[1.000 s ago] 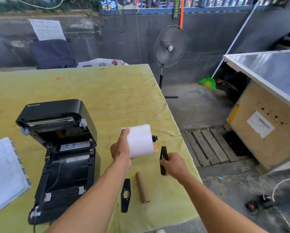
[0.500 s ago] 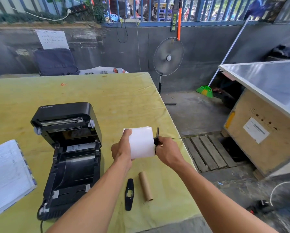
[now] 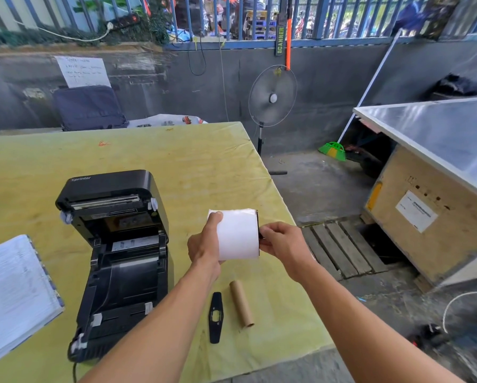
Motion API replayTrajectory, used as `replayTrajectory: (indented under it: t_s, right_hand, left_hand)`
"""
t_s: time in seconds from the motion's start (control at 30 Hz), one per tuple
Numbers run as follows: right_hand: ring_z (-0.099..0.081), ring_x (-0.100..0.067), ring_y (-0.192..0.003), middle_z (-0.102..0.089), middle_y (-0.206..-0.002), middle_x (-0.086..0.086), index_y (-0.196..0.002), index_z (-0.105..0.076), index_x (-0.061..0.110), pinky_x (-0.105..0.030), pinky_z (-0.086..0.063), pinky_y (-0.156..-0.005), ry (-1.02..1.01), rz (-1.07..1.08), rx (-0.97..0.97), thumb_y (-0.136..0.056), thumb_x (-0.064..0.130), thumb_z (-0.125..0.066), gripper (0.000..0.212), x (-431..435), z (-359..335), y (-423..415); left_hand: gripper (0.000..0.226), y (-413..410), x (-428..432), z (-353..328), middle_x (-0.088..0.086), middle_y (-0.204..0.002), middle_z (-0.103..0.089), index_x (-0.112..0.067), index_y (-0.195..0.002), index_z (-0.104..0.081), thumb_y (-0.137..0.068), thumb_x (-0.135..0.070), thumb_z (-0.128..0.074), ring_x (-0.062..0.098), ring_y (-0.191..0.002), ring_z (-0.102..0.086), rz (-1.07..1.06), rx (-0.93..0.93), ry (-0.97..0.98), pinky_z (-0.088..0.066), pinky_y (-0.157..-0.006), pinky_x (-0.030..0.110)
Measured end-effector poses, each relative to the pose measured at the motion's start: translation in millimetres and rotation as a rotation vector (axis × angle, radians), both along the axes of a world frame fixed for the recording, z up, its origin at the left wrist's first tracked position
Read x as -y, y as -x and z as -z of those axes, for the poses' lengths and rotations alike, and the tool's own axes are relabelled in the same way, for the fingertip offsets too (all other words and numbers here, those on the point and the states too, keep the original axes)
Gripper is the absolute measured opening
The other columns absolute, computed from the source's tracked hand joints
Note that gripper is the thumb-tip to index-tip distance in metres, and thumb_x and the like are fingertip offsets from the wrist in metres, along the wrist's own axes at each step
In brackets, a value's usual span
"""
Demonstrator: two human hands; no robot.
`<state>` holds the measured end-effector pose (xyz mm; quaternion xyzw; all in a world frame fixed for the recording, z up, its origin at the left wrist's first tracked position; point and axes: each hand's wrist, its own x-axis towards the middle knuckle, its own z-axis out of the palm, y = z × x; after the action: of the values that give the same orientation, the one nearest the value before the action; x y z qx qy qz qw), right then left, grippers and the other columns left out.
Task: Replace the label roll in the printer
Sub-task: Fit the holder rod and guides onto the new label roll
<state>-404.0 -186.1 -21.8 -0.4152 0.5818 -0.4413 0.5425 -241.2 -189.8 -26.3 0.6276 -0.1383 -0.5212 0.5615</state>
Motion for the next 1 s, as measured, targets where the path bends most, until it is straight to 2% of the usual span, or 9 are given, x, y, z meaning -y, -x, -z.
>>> replayTrajectory:
  t_s: [0.13,0.2,0.27,0.33,0.47,0.73,0.8,0.87,1.0]
  right_hand:
    - [-0.068,-0.027,-0.085,-0.072,-0.098,-0.018,-0.097,-0.066,0.000,-0.048,-0.056,-0.092,-0.042,0.072,0.020,-0.095,0.025,-0.060,0.026,1.0,3.7,-8.1]
    - [-0.068,-0.025,-0.090,-0.071,-0.108,-0.016,-0.104,-0.064,0.006,-0.049,-0.055,-0.091,-0.090,0.069,0.054,-0.092,0.045,-0.059,0.042,1.4,0.6,-10.7]
    - [-0.063,-0.025,-0.104,-0.066,-0.115,-0.004,-0.112,-0.058,0.016,-0.051,-0.053,-0.087,-0.162,0.027,0.081,-0.078,0.071,-0.058,0.064,0.6,-2.9,-14.1]
    - [-0.057,-0.022,-0.107,-0.057,-0.117,0.005,-0.112,-0.048,0.026,-0.052,-0.049,-0.082,-0.222,-0.011,0.103,-0.064,0.082,-0.061,0.075,-1.1,-5.5,-18.5]
    - [-0.064,-0.024,-0.101,-0.056,-0.116,0.000,-0.111,-0.040,0.024,-0.051,-0.061,-0.074,-0.219,0.047,0.258,-0.058,0.070,-0.075,0.078,5.8,0.5,-23.7]
    - [-0.066,-0.027,-0.092,-0.058,-0.111,-0.005,-0.105,-0.044,0.018,-0.048,-0.063,-0.068,-0.206,0.128,0.229,-0.056,0.062,-0.075,0.072,27.4,6.5,-21.6]
    - [-0.065,-0.026,-0.091,-0.058,-0.110,-0.005,-0.099,-0.042,0.020,-0.044,-0.063,-0.064,-0.185,0.114,0.200,-0.060,0.060,-0.075,0.066,30.8,7.9,-21.4]
    - [-0.064,-0.025,-0.090,-0.058,-0.108,-0.004,-0.098,-0.040,0.020,-0.045,-0.062,-0.064,-0.179,0.099,0.176,-0.063,0.060,-0.074,0.063,33.1,10.5,-22.3]
    - [-0.064,-0.027,-0.093,-0.057,-0.108,-0.005,-0.102,-0.041,0.019,-0.050,-0.062,-0.066,-0.212,0.081,0.178,-0.065,0.058,-0.074,0.063,36.7,16.9,-25.0]
  left_hand:
    - [0.057,5.8,-0.1,-1.7,0.007,-0.084,-0.068,-0.013,-0.079,-0.061,-0.046,-0.056,-0.076,0.027,-0.072,-0.067,-0.011,-0.001,0.001,-0.055,-0.059,0.035]
    - [0.058,9.3,0.1,-2.2,0.007,-0.083,-0.068,-0.012,-0.078,-0.061,-0.043,-0.058,-0.075,0.027,-0.072,-0.067,-0.024,0.004,0.001,-0.056,-0.061,0.037]
    - [0.059,14.3,0.5,-3.0,0.007,-0.080,-0.068,-0.012,-0.075,-0.062,-0.041,-0.059,-0.074,0.028,-0.072,-0.068,-0.036,0.012,0.005,-0.058,-0.064,0.040]
    - [0.058,21.3,0.3,-5.0,0.006,-0.077,-0.069,-0.013,-0.073,-0.063,-0.041,-0.059,-0.073,0.028,-0.072,-0.068,-0.053,0.007,0.017,-0.059,-0.068,0.043]
    - [0.052,30.6,2.5,-6.9,0.004,-0.075,-0.069,-0.013,-0.070,-0.063,-0.044,-0.057,-0.073,0.029,-0.074,-0.070,-0.056,-0.001,0.041,-0.059,-0.075,0.049]
    - [0.048,26.8,8.6,-7.0,0.006,-0.093,-0.070,-0.015,-0.089,-0.066,-0.061,-0.052,-0.078,0.029,-0.089,-0.071,0.080,-0.009,0.048,-0.058,-0.079,0.046]
    - [0.056,20.8,8.8,-6.5,0.006,-0.101,-0.070,-0.016,-0.101,-0.065,-0.062,-0.057,-0.073,0.028,-0.094,-0.069,0.131,-0.013,0.033,-0.056,-0.081,0.044]
    - [0.056,13.7,6.4,-3.7,0.005,-0.100,-0.069,-0.019,-0.103,-0.064,-0.069,-0.063,-0.064,0.025,-0.090,-0.067,0.159,-0.043,0.034,-0.051,-0.078,0.040]
    - [0.059,-2.0,8.5,8.6,0.004,-0.100,-0.066,-0.016,-0.109,-0.059,-0.081,-0.067,-0.051,0.022,-0.095,-0.061,0.055,-0.084,-0.029,-0.043,-0.088,0.043]
